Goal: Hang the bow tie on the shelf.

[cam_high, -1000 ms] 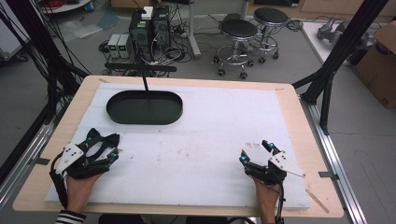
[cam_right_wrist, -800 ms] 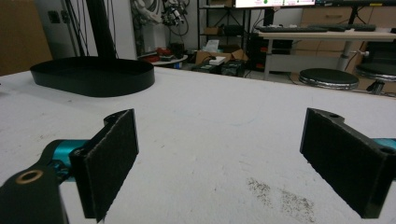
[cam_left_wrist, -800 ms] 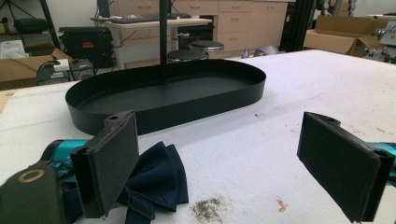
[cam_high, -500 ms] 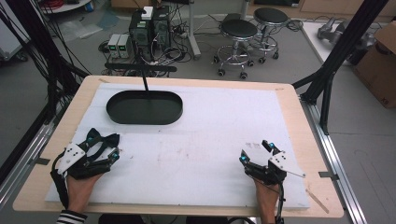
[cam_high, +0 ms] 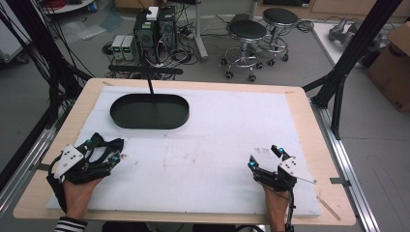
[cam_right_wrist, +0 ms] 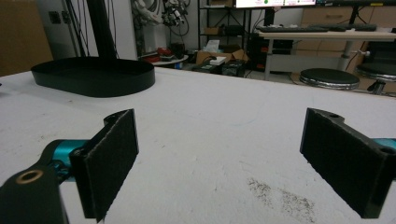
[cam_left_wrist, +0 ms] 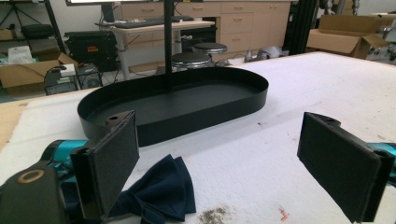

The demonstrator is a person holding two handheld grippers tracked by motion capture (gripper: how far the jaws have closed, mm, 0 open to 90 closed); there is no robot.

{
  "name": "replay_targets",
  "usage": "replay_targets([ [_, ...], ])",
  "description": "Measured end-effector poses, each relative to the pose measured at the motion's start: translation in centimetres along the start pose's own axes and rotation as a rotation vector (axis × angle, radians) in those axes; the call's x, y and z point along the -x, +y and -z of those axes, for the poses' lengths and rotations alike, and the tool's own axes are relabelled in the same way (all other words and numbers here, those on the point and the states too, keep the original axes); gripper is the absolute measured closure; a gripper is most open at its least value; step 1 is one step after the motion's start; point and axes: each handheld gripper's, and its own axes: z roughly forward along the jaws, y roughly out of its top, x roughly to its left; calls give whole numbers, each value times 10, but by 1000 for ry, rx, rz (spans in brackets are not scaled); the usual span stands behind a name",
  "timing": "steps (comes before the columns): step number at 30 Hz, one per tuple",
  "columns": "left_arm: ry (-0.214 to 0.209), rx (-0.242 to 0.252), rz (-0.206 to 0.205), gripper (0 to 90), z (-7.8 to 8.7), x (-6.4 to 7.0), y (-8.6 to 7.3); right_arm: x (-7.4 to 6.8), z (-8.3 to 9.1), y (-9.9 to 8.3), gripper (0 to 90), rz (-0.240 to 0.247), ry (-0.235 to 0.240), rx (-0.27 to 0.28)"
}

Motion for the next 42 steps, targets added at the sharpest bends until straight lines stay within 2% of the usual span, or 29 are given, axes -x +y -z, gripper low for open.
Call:
replay_targets([
  [11, 1, -57, -17, 131, 8, -8, 17, 0, 0, 0, 105, -4, 1, 0],
  [18, -6, -134, -25, 148, 9, -14, 27, 0, 0, 0, 105, -2, 0, 2],
  [24, -21, -224, -4, 155, 4, -19, 31, 1, 0, 0, 105, -2, -1, 2],
  [27, -44, -292, 14, 179, 1, -21, 32, 1, 0, 0, 105, -1, -1, 4],
  [31, -44, -381, -8, 178, -5, -23, 34, 1, 0, 0, 105, -5, -1, 5],
  [35, -44, -443, -15, 180, -12, -26, 35, 1, 0, 0, 105, -7, 0, 5],
  [42, -53, -544, 7, 238, -22, -29, 38, 1, 0, 0, 105, -8, -1, 5],
])
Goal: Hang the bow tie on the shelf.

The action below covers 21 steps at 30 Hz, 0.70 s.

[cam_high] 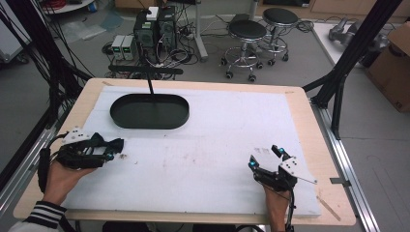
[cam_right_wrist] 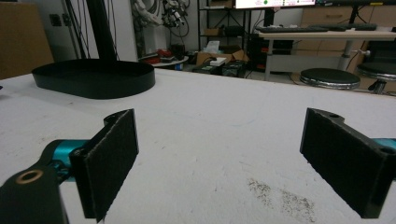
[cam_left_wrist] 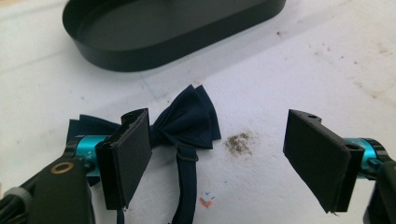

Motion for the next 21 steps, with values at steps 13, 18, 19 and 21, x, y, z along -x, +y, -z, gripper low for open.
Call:
replay_targets([
  [13, 13, -161, 73, 279, -16, -12, 6, 1, 1, 0, 105, -10, 0, 6],
  [18, 5, -210, 103, 299, -22, -16, 5, 1, 1, 0, 105, -10, -1, 7],
  [19, 0, -216, 104, 310, -23, -17, 5, 1, 1, 0, 105, -10, -1, 7],
  [21, 2, -231, 109, 321, -25, -18, 5, 1, 1, 0, 105, -11, -2, 8],
])
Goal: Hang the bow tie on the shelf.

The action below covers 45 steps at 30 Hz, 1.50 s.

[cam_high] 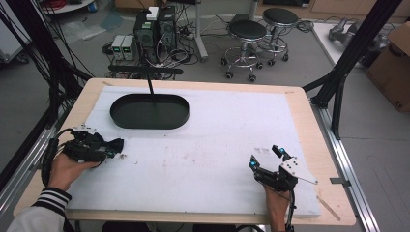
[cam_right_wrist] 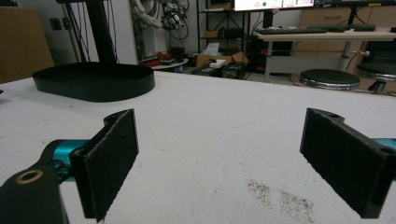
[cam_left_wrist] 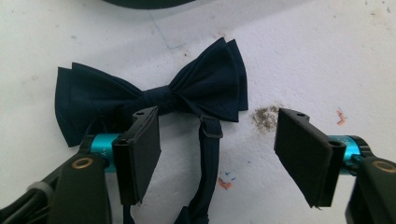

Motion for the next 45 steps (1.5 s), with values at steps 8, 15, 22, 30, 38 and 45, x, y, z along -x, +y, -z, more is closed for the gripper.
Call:
replay_targets([
  [8, -22, -41, 8, 396, -5, 0, 2, 0, 0, 0, 105, 0, 0, 1],
  [15, -21, -79, 24, 485, -10, 1, 4, 0, 0, 0, 105, -3, 0, 1],
  [22, -29, -103, 49, 588, -14, 1, 6, 0, 0, 0, 105, -6, 0, 4],
  [30, -32, -106, 78, 758, -13, -2, 6, 0, 1, 0, 105, -7, 0, 4],
  [38, -23, -108, 80, 859, -13, -2, 6, 0, 0, 0, 105, -6, -1, 5],
  [45, -18, -75, 77, 868, -9, -2, 6, 0, 1, 0, 105, -7, -1, 4],
])
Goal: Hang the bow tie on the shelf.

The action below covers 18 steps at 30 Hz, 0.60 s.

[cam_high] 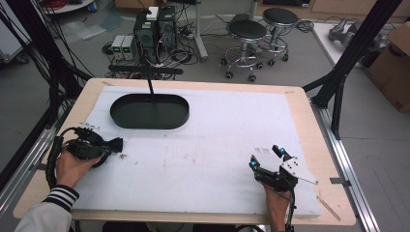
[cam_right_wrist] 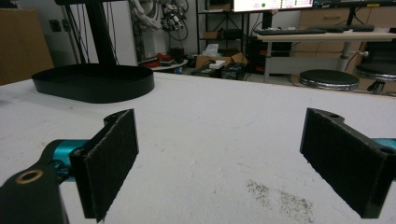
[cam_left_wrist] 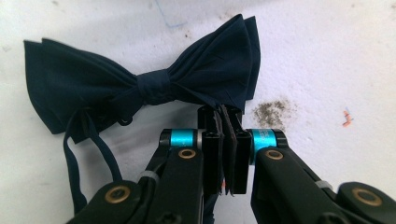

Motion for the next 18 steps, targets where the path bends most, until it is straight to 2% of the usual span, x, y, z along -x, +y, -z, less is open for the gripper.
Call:
replay_targets([
  [5, -1, 59, -8, 868, 7, 0, -1, 0, 0, 0, 105, 4, -1, 3],
  [11, -11, 190, -5, 869, 17, 3, -2, 0, 0, 0, 105, 2, 0, -1],
  [18, 17, 329, -32, 869, 28, 6, -3, 0, 0, 0, 105, 7, 1, -1],
])
